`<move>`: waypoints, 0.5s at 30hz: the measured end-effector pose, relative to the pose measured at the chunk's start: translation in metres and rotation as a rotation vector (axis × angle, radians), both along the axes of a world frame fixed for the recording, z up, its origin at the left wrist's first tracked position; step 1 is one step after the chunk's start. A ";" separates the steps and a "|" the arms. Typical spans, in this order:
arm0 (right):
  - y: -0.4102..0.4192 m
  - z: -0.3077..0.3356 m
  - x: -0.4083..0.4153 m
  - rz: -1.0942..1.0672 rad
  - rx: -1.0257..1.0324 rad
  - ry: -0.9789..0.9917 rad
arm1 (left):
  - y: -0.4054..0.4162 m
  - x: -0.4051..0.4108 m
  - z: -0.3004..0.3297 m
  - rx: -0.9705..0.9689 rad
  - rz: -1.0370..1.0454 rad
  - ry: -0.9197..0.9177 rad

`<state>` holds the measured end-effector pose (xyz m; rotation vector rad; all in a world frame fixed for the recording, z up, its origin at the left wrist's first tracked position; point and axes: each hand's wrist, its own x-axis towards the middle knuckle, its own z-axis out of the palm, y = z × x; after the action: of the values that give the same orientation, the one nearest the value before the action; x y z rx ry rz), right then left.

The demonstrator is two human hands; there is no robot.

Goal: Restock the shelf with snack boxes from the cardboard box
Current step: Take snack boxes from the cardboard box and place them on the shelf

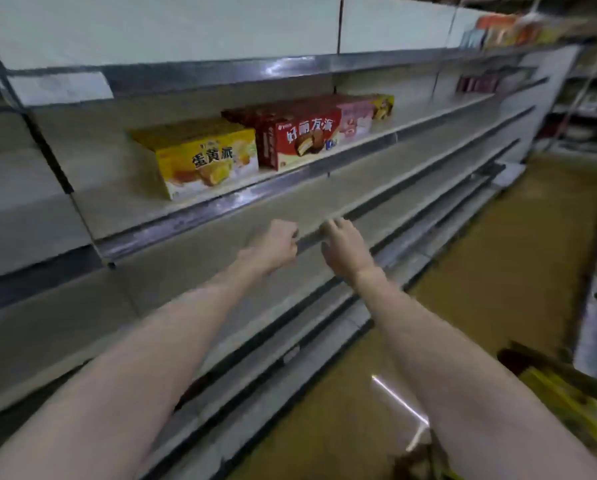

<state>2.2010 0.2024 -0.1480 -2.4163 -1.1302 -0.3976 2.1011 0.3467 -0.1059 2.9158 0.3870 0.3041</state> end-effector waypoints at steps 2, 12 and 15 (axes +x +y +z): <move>-0.043 -0.023 -0.021 -0.081 -0.047 0.067 | -0.032 -0.010 -0.023 -0.021 -0.044 0.031; -0.226 -0.116 -0.154 -0.409 -0.156 0.354 | -0.200 -0.055 -0.141 -0.506 -0.373 0.081; -0.265 -0.133 -0.178 -0.510 -0.149 0.416 | -0.227 -0.065 -0.174 -0.465 -0.391 0.114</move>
<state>2.0229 -0.0625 -0.2806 -2.7306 -0.3719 0.0495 2.0359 0.1195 -0.2797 2.4786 -0.0952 -0.0139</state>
